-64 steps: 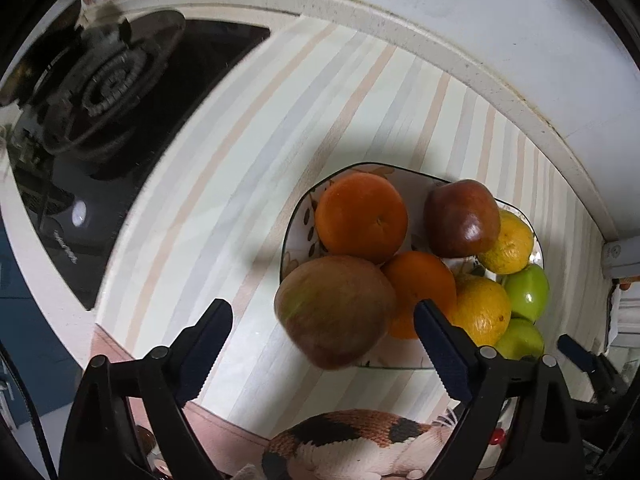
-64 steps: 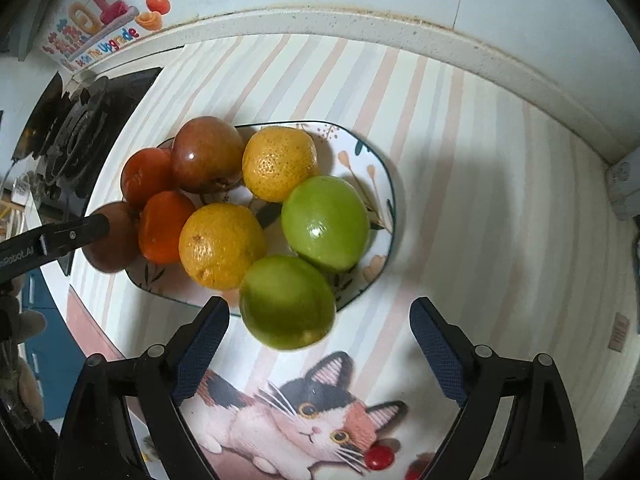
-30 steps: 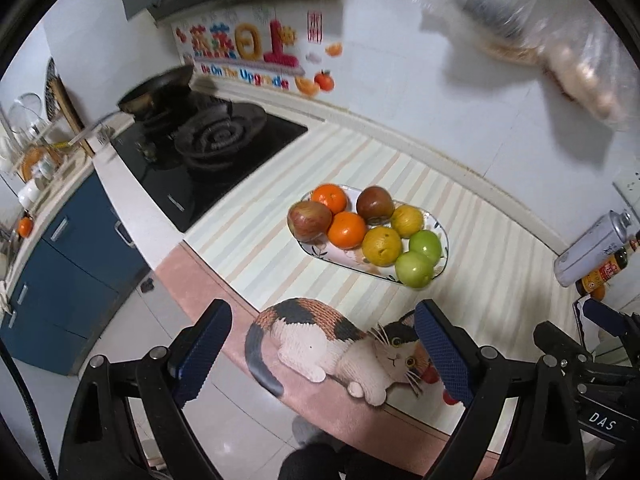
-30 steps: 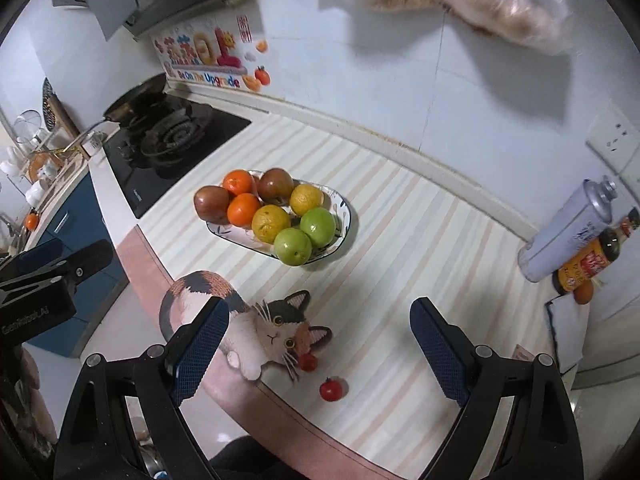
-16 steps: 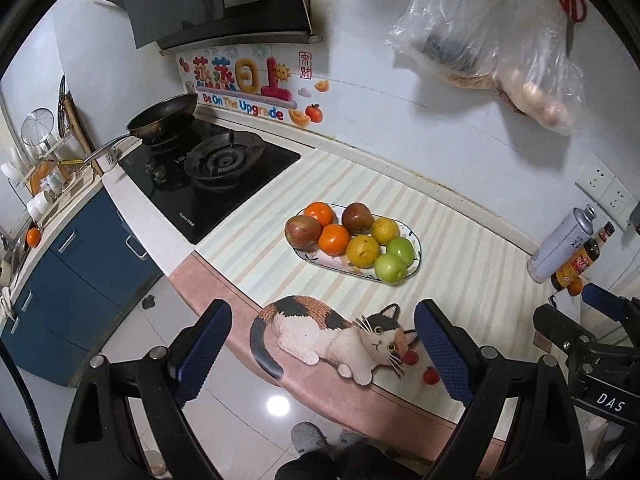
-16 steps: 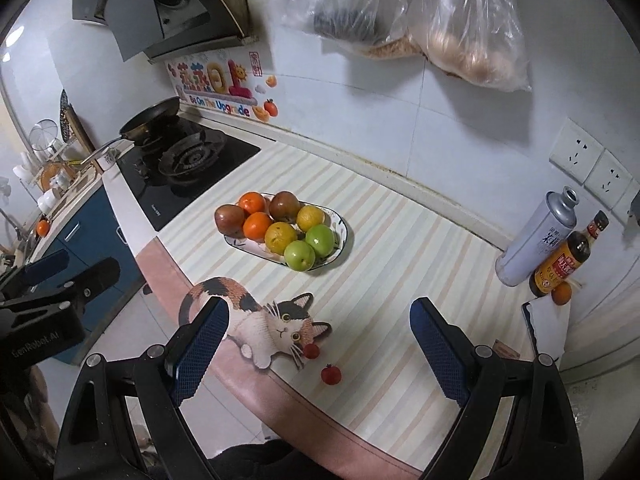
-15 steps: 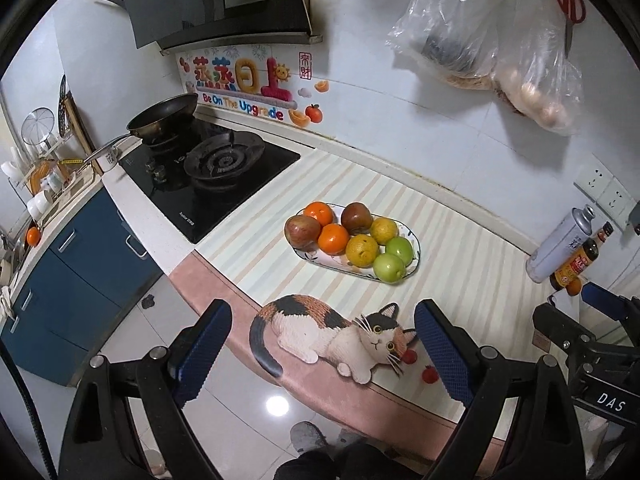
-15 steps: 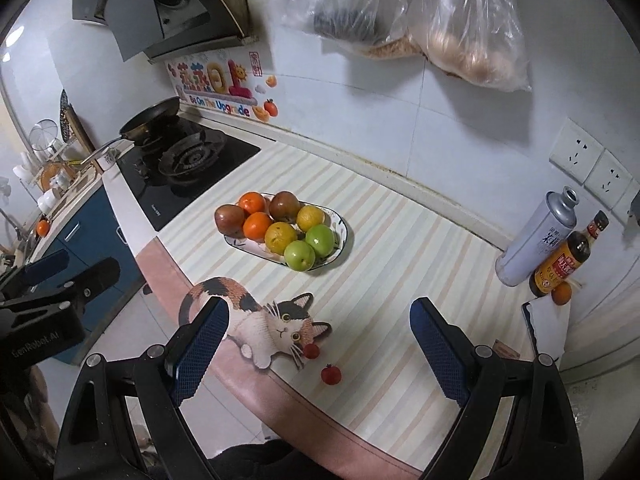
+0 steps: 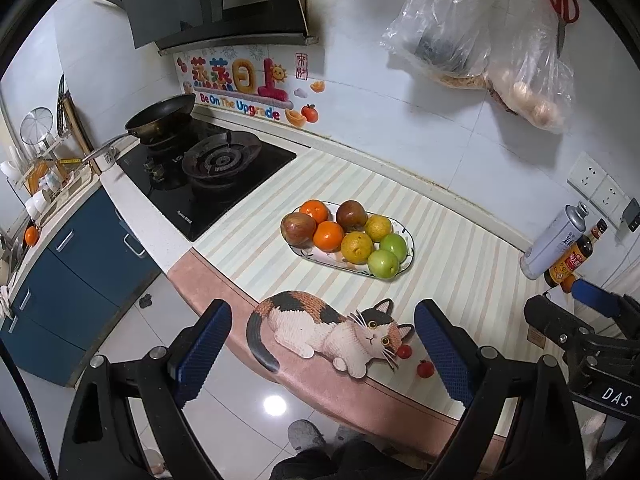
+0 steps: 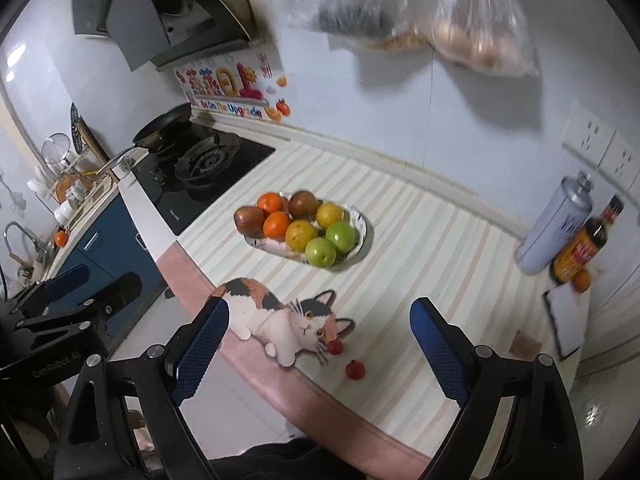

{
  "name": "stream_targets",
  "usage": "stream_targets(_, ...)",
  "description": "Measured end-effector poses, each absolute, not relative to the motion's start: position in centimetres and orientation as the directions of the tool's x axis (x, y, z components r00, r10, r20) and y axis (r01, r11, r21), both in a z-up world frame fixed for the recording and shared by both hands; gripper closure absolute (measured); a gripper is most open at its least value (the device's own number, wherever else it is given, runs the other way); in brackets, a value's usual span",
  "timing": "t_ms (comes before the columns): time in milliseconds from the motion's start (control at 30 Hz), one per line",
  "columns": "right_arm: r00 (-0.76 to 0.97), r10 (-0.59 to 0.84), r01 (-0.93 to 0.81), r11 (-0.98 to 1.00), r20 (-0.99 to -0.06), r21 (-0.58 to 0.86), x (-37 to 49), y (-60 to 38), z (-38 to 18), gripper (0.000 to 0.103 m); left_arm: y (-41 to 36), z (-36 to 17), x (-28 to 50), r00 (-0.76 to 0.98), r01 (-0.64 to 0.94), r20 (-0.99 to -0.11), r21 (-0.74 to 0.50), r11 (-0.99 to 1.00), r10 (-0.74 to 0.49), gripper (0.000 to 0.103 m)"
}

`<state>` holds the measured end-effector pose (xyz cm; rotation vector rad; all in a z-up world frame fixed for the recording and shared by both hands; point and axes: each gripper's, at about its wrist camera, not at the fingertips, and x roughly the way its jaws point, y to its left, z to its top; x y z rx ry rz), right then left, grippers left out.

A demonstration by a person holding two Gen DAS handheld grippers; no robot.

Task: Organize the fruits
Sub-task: 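Grasp a red cherry tomato with the right gripper while the left grasps another tomato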

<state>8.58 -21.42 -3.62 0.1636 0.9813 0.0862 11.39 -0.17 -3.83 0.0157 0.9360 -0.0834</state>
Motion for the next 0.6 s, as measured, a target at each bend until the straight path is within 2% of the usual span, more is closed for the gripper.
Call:
stream_targets(133, 0.463, 0.166, 0.057, 0.975, -0.871, 0.216, 10.1, -23.2, -8.3, 0.009, -0.3, -6.0, 12.8, 0.56, 0.073, -0.828, 0.017, 0.997, -0.027, 0.009)
stream_targets(167, 0.434, 0.177, 0.074, 0.97, -0.884, 0.231, 10.4, -23.8, -10.0, 0.009, -0.5, -7.0, 13.4, 0.542, 0.069, -0.84, 0.041, 0.997, -0.003, 0.0)
stream_targets(267, 0.368, 0.192, 0.117, 0.961, -0.91, 0.25, 11.0, -25.0, -15.3, 0.009, -1.1, -10.0, 15.2, 0.499, 0.069, -0.865, 0.094, 0.993, 0.047, 0.0)
stream_targets(333, 0.331, 0.185, 0.133, 0.962, -0.925, 0.24, 11.3, -25.3, -18.7, 0.015, -1.5, -12.4, 16.2, 0.458, 0.078, -0.887, 0.109, 0.991, 0.062, 0.0)
stream_targets(400, 0.267, 0.202, 0.158, 0.955, -0.942, 0.25, 11.7, -25.5, -22.8, 0.028, -2.1, -14.9, 17.2, 0.41, 0.087, -0.909, 0.119, 0.989, 0.074, 0.0)
stream_targets(600, 0.156, 0.244, 0.171, 0.948, -0.957, 0.269, 12.3, -24.6, -30.9, 0.044, -3.8, -22.3, 19.0, 0.253, 0.113, -0.967, 0.068, 0.991, 0.037, 0.0)
